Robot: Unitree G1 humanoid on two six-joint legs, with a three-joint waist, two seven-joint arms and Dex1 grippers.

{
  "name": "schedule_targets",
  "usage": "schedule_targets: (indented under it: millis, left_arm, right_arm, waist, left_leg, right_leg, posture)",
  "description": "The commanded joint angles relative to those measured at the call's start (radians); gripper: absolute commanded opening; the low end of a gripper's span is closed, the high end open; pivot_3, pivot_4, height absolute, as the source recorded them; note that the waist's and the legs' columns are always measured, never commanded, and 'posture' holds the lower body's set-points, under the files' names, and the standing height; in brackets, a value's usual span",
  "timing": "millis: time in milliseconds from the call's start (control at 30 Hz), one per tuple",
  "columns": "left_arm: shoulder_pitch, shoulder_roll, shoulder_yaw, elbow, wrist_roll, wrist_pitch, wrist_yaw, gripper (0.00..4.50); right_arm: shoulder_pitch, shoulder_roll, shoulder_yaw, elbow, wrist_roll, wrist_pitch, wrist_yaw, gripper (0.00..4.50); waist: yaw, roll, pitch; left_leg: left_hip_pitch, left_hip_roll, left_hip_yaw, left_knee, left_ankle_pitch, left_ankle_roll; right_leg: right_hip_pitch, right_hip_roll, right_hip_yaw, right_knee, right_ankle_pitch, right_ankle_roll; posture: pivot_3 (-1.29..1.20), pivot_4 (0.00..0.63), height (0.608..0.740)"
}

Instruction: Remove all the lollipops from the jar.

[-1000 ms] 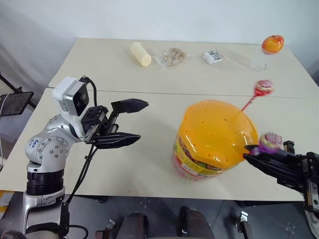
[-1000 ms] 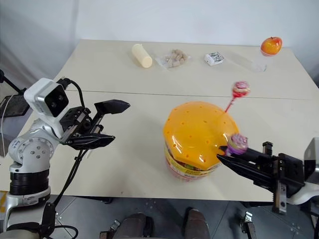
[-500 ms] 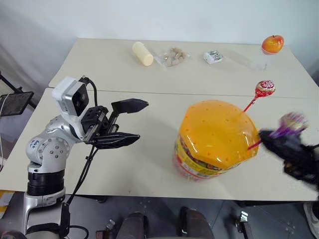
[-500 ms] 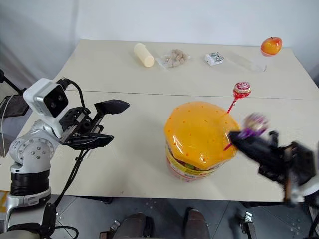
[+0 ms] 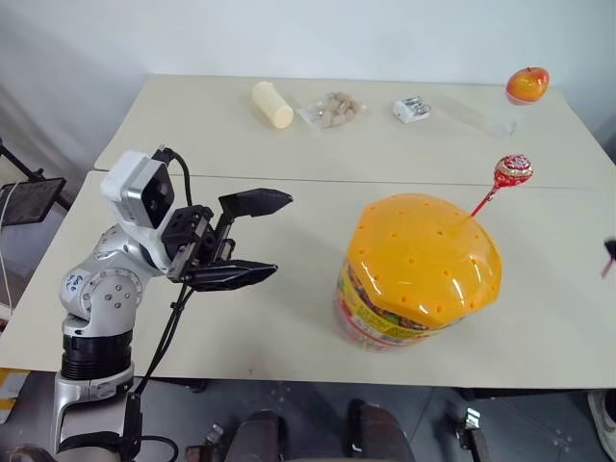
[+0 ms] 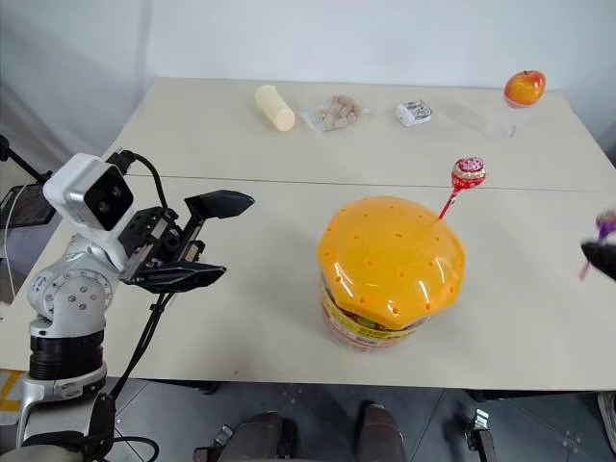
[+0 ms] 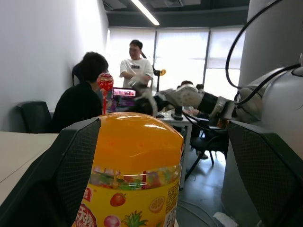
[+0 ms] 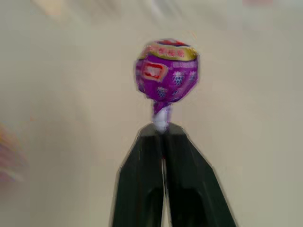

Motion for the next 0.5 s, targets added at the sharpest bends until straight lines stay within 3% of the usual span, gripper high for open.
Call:
schedule_targets:
  millis: [33, 233, 333, 500]
  left_arm:
    - [0.026, 0.024, 0.003, -0.062, 0.007, -0.017, -0.004, 4.5]
    - [0.04, 0.039, 0.012, -0.098, 0.005, -0.014, 0.039, 4.5]
    - [0.051, 0.044, 0.014, -0.113, 0.0, -0.008, 0.057, 4.5]
    - [0.055, 0.053, 0.03, -0.124, -0.031, 0.015, 0.092, 4.5]
  right_arm:
    - [-0.064, -0.019, 0.102, 0.082, -0.126, -0.056, 0.084, 0.04]
    - [-0.1, -0.016, 0.304, 0.174, -0.34, -0.153, 0.199, 0.04]
    - [-0.152, 0.029, 0.337, 0.214, -0.391, -0.211, 0.197, 0.67]
    - [-0.161, 0.064, 0.289, 0.189, -0.381, -0.236, 0.282, 2.29]
  waist:
    - [-0.004, 0.001, 0.0]
    - [0.003, 0.002, 0.0]
    - [0.005, 0.002, 0.0]
    - [0.004, 0.003, 0.0]
  left_leg:
    - [0.0, 0.001, 0.0, 0.0, 0.0, 0.0]
    - [0.0, 0.001, 0.001, 0.0, 0.0, 0.0]
    - [-0.001, 0.0, 0.0, 0.001, 0.0, -0.001]
    - [0.0, 0.001, 0.0, 0.001, 0.0, -0.001]
  right_leg:
    - [0.0, 0.001, 0.0, 0.0, 0.0, 0.0]
    - [-0.001, 0.001, 0.0, 0.001, 0.0, 0.0]
    - [-0.001, 0.0, 0.0, 0.001, 0.0, 0.0]
    - [-0.001, 0.001, 0.0, 0.001, 0.0, 0.0]
  posture:
    - [0.0, 0.15, 0.74]
    - [0.0, 0.15, 0.74]
    - [0.0, 0.15, 0.74]
    - [0.0, 0.15, 0.74]
